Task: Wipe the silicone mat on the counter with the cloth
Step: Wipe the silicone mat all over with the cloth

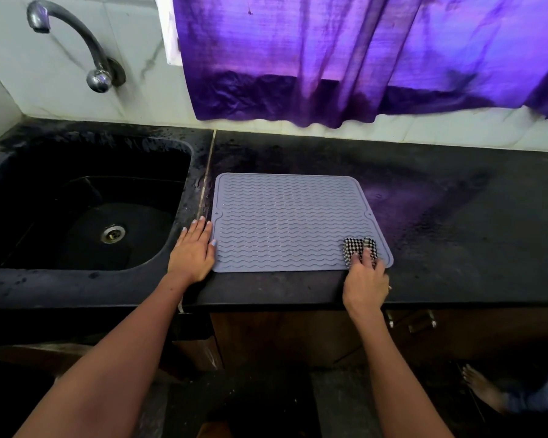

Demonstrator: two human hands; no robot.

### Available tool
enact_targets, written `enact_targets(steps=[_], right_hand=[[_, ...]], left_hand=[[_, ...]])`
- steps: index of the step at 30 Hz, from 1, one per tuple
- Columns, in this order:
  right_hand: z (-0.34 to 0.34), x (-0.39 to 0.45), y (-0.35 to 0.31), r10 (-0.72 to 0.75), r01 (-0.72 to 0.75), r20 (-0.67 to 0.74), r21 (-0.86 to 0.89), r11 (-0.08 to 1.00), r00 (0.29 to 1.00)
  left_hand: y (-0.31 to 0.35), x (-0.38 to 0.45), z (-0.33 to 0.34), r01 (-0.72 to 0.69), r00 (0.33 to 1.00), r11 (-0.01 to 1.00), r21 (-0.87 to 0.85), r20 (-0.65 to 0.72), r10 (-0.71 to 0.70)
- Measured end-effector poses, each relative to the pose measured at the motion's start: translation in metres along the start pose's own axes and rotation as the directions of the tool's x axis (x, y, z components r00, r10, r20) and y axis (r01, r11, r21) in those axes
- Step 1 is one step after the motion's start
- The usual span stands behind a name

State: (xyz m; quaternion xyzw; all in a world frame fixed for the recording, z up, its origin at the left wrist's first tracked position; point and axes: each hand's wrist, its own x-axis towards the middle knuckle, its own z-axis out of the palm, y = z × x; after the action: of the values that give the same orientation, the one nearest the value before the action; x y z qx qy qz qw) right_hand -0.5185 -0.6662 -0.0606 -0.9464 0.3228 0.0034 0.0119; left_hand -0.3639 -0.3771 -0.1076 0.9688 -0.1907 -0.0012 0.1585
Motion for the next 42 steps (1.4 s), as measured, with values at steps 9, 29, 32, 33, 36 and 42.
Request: enact_targets(steps=[9,29,32,33,36,42], right_hand=[[-0.018,-0.004,-0.032,0.044,-0.034,-0.028,0.292,0.956,0.999],[-0.006,-0.021,-0.092,-0.168,0.164,-0.008,0.277,0.947,0.986],[0.004,-0.024,-0.095,-0.238,0.238,-0.003,0.067,0.969,0.971],[0.003,-0.022,-0.095,-0.240,0.239,0.001,0.051,0.970,0.971],[-0.011,-0.013,-0.096,-0.207,0.203,0.027,0.122,0.972,0.978],[-0.021,-0.019,-0.130,-0.227,0.225,-0.028,0.291,0.930,0.973]], left_hand=[[0.000,-0.003,0.003,0.014,1.000,0.999,0.031,-0.004,-0.014],[0.000,-0.004,0.006,0.025,0.999,0.999,0.044,-0.025,-0.024],[0.002,-0.004,0.004,0.022,1.000,0.999,0.039,-0.020,-0.022],[0.002,-0.005,0.004,0.022,1.000,0.999,0.038,-0.023,-0.022],[0.002,-0.005,0.004,0.030,0.999,0.999,0.033,-0.025,-0.029],[0.001,-0.003,0.005,0.035,0.999,0.999,0.035,-0.014,-0.034]])
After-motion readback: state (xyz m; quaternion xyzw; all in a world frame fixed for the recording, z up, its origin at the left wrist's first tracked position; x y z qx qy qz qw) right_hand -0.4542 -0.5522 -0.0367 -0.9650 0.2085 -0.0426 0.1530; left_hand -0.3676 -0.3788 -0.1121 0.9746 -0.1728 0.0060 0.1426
